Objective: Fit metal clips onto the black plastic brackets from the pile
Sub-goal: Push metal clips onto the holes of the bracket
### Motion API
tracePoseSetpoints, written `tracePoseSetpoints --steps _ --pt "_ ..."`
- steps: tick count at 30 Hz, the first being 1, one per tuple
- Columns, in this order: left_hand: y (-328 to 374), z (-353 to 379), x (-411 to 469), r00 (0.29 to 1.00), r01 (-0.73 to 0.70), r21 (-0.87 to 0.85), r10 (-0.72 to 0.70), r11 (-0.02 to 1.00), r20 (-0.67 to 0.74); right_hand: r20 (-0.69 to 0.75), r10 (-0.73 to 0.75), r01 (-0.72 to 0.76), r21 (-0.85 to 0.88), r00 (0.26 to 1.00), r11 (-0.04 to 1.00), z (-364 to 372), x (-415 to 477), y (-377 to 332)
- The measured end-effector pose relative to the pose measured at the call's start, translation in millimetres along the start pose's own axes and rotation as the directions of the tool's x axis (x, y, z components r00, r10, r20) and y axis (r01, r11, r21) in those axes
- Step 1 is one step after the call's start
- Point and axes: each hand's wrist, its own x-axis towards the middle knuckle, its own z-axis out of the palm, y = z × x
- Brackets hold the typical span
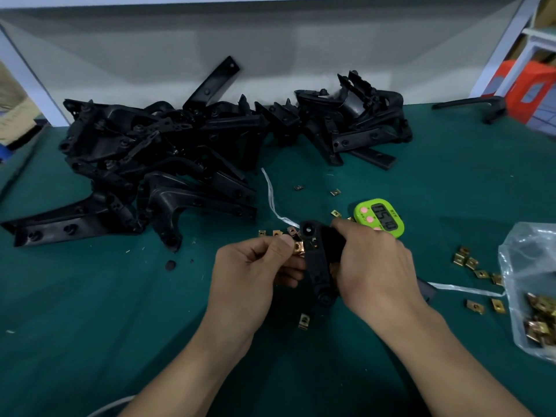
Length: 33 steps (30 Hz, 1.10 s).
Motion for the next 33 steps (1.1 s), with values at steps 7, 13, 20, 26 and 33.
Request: tracePoseSetpoints --steps 7,13,20,26,33 --pt "0 1 -2 0.996 -0.072 0.071 0.076 0.995 -0.045 0.024 -0.013 0.011 0.046 1.0 0.999 -2 -2 -2" --pt "1 6 -4 0.99 -0.039 0.019 0.041 0.999 -0.133 0.018 0.007 -0.009 0.072 1.0 0.997 -1 -4 -6" --pt "0 13 -8 0.978 0.014 -0.053 -0.025 0.999 -0.208 0.022 0.02 -0.021 0.028 1.0 0.999 0 -4 -12" --pt "-2 10 -13 0.976 -0.102 0.178 0.133 0.979 -0.172 0.072 0.015 -0.019 0.046 0.997 0.999 -2 -6 -13" --pt "5 9 -16 0.978 -0.195 0.193 0.204 0.962 -0.03 0.052 0.024 -0.027 0.062 0.998 0.998 0 -5 -11"
